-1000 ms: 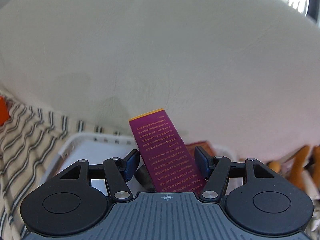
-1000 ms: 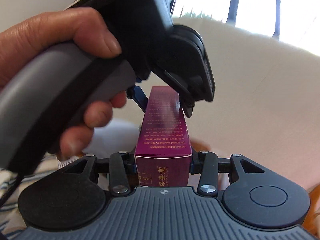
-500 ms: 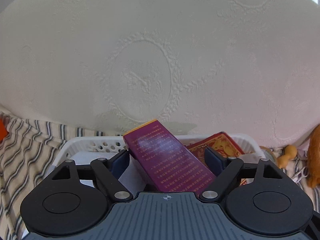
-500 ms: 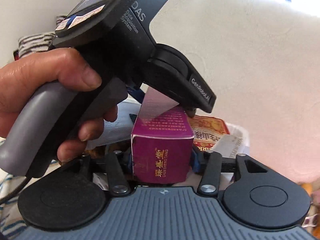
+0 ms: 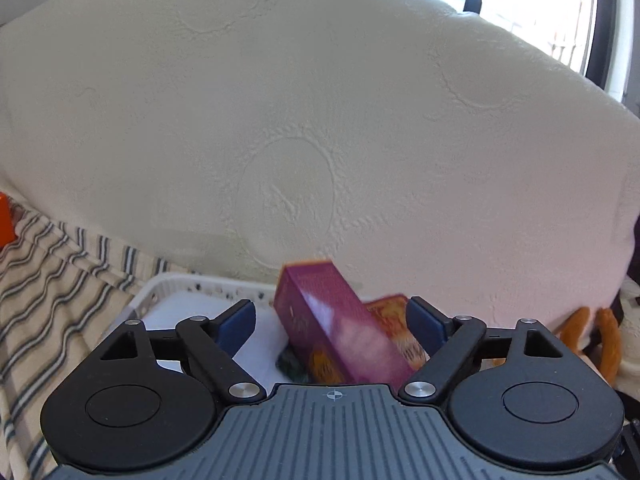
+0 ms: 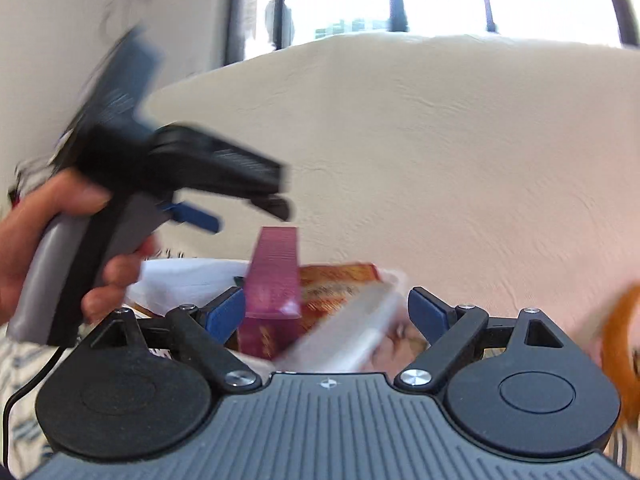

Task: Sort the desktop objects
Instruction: 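Withdraw both open grippers from the basket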

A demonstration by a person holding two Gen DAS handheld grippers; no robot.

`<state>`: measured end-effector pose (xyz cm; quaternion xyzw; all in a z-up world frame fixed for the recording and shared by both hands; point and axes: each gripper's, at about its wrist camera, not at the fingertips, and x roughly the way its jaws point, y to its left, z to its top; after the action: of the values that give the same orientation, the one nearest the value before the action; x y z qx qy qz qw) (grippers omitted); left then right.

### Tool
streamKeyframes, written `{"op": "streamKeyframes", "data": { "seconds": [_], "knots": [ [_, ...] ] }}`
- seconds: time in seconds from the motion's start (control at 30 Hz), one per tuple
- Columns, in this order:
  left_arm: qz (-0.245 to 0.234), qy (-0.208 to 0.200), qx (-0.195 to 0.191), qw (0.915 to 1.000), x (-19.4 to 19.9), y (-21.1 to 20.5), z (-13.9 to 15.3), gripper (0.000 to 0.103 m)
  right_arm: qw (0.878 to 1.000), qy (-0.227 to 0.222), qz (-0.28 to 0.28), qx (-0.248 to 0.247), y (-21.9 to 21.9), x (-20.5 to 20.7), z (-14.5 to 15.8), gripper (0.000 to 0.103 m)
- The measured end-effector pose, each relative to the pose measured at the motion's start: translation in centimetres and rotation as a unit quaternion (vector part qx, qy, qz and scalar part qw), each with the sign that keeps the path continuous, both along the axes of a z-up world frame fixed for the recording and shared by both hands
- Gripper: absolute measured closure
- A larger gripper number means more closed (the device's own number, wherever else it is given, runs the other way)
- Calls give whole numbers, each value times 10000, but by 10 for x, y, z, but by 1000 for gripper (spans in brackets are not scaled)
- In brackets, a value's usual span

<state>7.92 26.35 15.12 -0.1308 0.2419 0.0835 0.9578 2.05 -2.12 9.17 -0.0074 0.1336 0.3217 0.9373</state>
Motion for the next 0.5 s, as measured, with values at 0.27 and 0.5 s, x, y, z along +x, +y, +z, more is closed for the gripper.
{"op": "streamKeyframes", "data": {
  "seconds": [0.27,0.5],
  "knots": [
    [365,-209,470,9980,-52,-38,-28,11,9817,942,-1646,-186,-38,14,-52,13],
    [-48,-556,718,9959,-103,-102,-49,8,9761,1154,-1838,-137,-52,-5,-78,13]
  ]
}}
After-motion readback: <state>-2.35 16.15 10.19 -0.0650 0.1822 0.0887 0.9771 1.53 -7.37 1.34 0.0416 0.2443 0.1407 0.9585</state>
